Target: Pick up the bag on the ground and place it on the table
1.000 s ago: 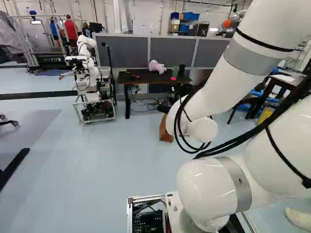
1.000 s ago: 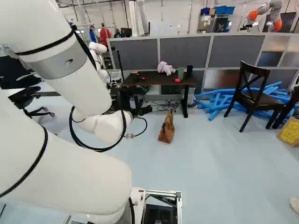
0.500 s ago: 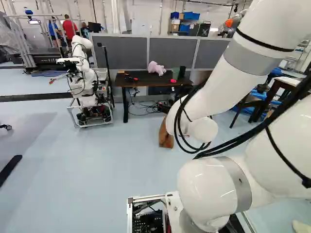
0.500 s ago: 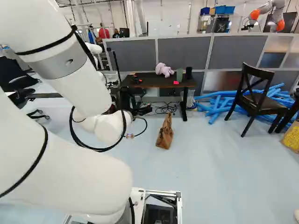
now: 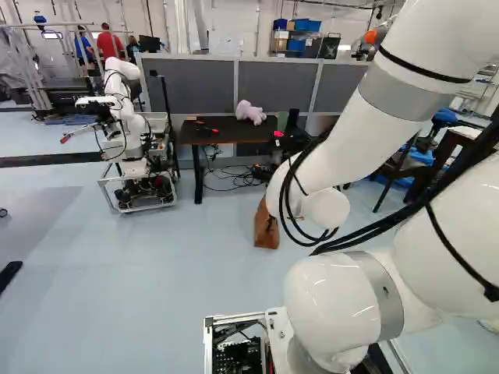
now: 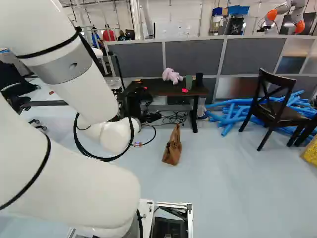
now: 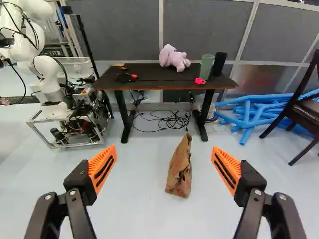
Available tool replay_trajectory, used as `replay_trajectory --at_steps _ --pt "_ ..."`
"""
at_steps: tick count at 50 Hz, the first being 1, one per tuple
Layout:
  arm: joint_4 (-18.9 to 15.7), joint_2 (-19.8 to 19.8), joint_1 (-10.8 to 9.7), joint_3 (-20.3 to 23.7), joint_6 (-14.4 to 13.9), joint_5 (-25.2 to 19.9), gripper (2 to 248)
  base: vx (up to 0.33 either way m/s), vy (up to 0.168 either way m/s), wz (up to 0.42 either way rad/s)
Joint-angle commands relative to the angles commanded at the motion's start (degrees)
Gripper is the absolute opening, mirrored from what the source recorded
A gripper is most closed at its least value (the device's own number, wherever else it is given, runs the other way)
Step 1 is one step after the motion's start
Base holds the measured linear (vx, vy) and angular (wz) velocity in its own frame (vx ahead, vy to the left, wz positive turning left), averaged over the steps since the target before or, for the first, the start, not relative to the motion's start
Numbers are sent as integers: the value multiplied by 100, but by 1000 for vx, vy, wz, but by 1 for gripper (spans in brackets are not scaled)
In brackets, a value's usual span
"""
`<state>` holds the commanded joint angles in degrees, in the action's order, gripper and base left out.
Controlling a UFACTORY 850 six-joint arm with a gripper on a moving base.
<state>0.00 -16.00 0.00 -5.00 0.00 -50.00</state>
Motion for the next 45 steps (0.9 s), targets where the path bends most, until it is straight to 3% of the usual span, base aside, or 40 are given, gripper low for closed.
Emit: replay_trajectory --at_steps 45 --pt "0 0 0 0 0 0 247 183 -64 -152"
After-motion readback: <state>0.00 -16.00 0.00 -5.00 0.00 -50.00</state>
